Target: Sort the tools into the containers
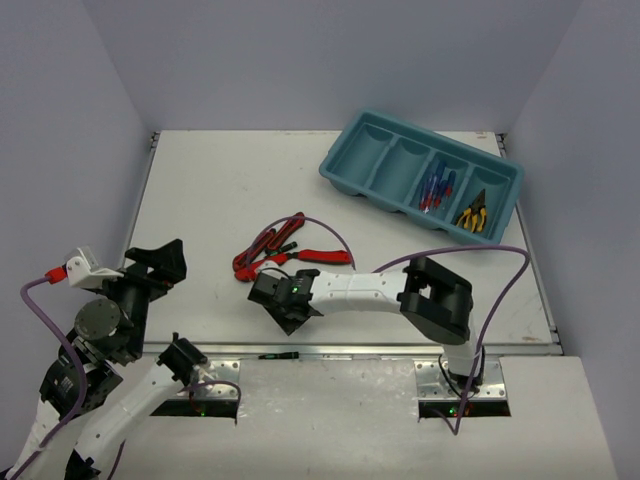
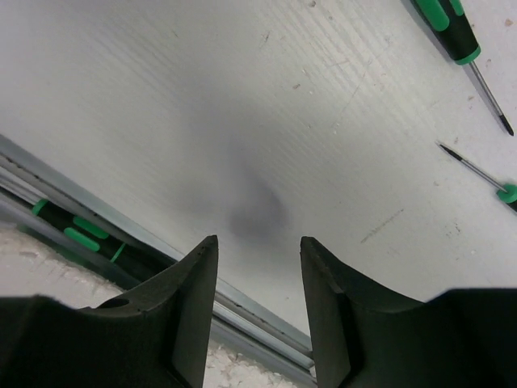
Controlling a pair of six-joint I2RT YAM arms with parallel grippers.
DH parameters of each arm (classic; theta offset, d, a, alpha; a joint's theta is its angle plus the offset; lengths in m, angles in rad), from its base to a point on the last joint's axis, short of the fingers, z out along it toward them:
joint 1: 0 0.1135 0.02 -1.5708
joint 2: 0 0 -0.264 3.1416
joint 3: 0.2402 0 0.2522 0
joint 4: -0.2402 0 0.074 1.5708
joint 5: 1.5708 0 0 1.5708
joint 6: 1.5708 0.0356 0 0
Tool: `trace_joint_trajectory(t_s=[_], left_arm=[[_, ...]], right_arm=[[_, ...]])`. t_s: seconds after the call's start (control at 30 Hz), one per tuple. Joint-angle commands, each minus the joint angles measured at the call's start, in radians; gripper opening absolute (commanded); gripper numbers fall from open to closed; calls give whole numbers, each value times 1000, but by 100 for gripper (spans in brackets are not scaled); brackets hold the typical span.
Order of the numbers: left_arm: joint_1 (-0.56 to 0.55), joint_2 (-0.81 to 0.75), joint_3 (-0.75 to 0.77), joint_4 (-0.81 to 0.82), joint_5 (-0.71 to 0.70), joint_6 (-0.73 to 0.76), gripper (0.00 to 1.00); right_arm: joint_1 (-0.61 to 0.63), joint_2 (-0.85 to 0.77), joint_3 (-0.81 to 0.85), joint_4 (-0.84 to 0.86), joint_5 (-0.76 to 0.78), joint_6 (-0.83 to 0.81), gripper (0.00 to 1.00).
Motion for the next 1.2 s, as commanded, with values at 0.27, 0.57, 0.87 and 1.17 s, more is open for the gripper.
trace_joint_trajectory(t_s=[0.27, 0.57, 0.87, 1.17], left_arm=[[12, 0, 15, 28, 5, 11, 100], [13, 1, 15, 28, 3, 12, 100], [12, 7, 15, 29, 3, 11, 100], [12, 17, 15, 29, 5, 12, 100]], right_arm=[[89, -50, -5, 135, -252, -270, 28], [98, 2, 2, 95, -306, -459, 29], [97, 72, 16, 80, -308, -500, 28], [98, 159, 16, 46, -347, -539, 32]])
